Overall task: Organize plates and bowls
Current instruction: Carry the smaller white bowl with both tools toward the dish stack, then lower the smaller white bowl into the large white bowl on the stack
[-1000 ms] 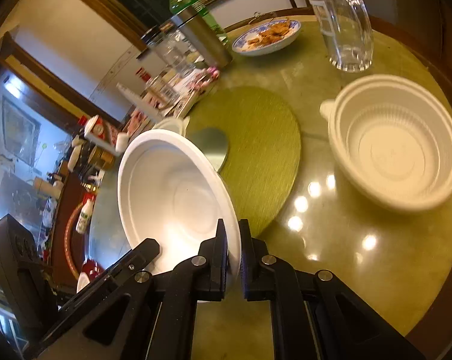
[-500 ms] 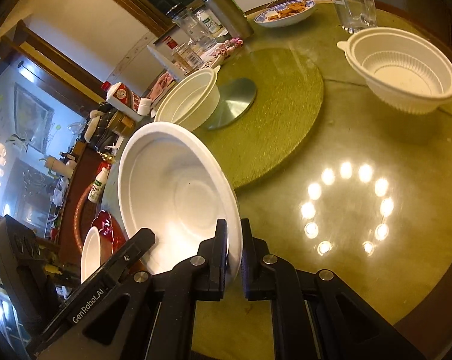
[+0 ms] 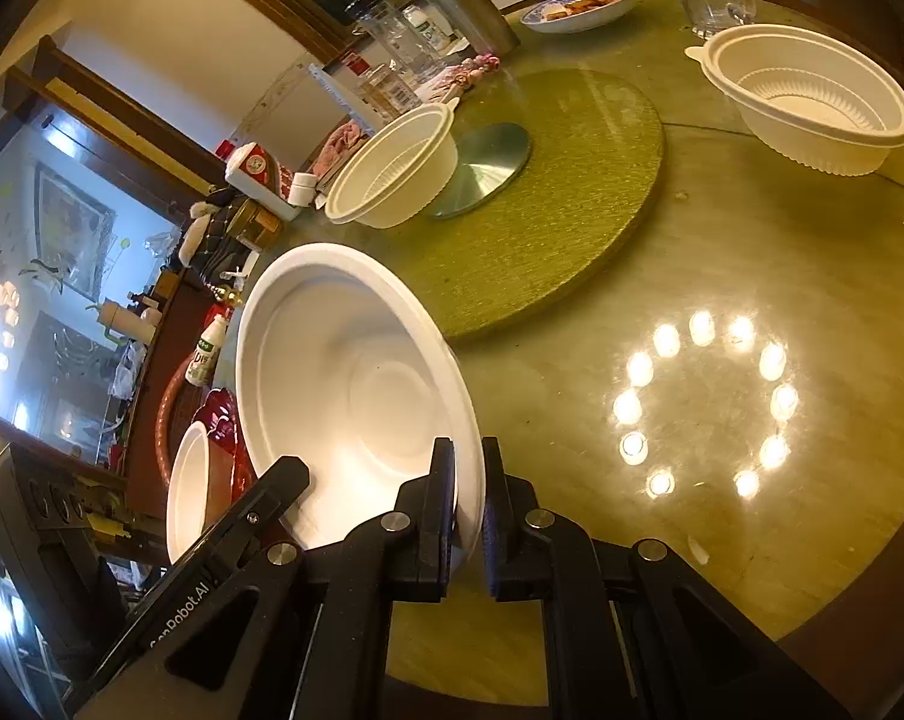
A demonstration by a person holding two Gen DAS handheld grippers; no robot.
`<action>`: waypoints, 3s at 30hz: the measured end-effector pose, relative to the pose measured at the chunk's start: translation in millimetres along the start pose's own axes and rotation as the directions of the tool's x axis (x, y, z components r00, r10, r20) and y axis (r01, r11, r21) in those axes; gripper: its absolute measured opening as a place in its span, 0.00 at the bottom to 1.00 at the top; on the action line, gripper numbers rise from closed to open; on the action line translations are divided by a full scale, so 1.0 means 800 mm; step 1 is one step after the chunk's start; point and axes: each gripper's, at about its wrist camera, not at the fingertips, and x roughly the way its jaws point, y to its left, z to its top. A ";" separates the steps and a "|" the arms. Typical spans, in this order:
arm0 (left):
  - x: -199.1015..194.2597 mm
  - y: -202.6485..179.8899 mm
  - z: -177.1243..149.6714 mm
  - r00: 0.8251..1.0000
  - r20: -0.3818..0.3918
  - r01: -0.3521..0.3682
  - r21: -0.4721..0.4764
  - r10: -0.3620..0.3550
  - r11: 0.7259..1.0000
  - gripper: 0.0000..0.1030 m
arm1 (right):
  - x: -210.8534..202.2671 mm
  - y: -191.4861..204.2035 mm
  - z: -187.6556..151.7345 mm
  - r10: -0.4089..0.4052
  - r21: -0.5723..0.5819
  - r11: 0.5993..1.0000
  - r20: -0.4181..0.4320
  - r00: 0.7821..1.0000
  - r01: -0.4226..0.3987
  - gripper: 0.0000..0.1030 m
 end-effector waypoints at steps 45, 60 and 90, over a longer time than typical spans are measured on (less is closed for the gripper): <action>-0.057 0.030 -0.023 0.994 0.082 -0.067 -0.047 0.070 0.997 0.10 | 0.000 0.052 -0.023 0.049 -0.112 0.992 -0.013 0.999 -0.050 0.07; -0.075 0.057 -0.023 0.984 0.119 -0.122 -0.086 0.132 0.989 0.11 | 0.013 0.088 -0.023 0.090 -0.172 0.981 -0.026 0.996 -0.093 0.07; -0.111 0.112 -0.009 0.958 0.166 -0.206 -0.168 0.234 0.964 0.11 | 0.045 0.163 -0.027 0.157 -0.264 0.949 -0.081 0.984 -0.173 0.07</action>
